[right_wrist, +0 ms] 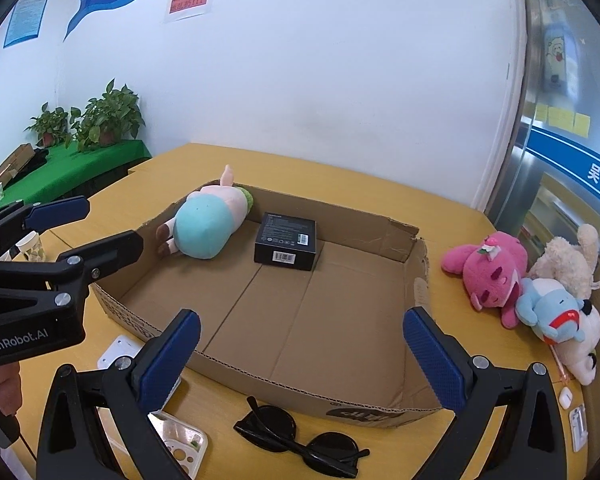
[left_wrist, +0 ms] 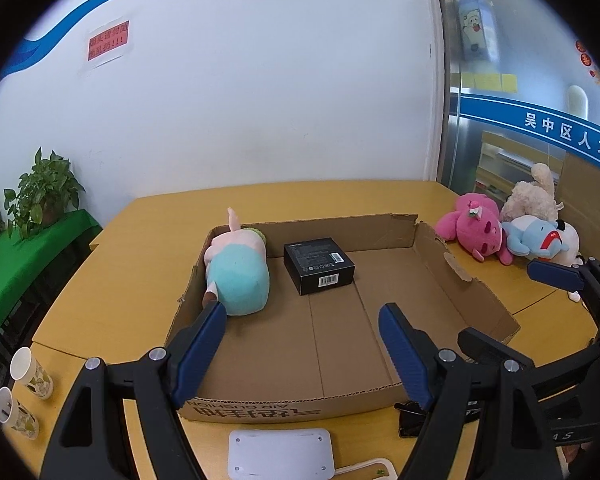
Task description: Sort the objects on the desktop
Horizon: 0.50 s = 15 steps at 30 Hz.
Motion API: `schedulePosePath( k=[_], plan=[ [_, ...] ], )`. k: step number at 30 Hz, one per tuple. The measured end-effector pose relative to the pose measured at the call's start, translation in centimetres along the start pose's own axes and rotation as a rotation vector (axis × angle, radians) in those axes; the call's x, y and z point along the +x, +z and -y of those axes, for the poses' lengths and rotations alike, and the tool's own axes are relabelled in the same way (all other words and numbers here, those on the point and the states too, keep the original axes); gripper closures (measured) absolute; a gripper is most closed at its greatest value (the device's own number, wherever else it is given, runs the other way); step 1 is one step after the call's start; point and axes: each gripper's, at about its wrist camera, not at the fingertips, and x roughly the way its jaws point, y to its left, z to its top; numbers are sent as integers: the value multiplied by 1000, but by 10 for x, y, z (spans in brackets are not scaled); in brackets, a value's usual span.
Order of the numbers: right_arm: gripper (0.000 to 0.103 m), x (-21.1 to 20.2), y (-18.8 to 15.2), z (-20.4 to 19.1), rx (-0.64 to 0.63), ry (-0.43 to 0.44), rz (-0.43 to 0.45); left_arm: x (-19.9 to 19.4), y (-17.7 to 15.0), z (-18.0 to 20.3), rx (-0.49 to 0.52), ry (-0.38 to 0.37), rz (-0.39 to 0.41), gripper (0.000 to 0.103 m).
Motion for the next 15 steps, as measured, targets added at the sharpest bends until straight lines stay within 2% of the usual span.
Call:
schedulePosePath(
  k=[15],
  plan=[
    [0,2,-20,12,14,24,-21,11,-23,7,-21,-15,-64,24]
  ],
)
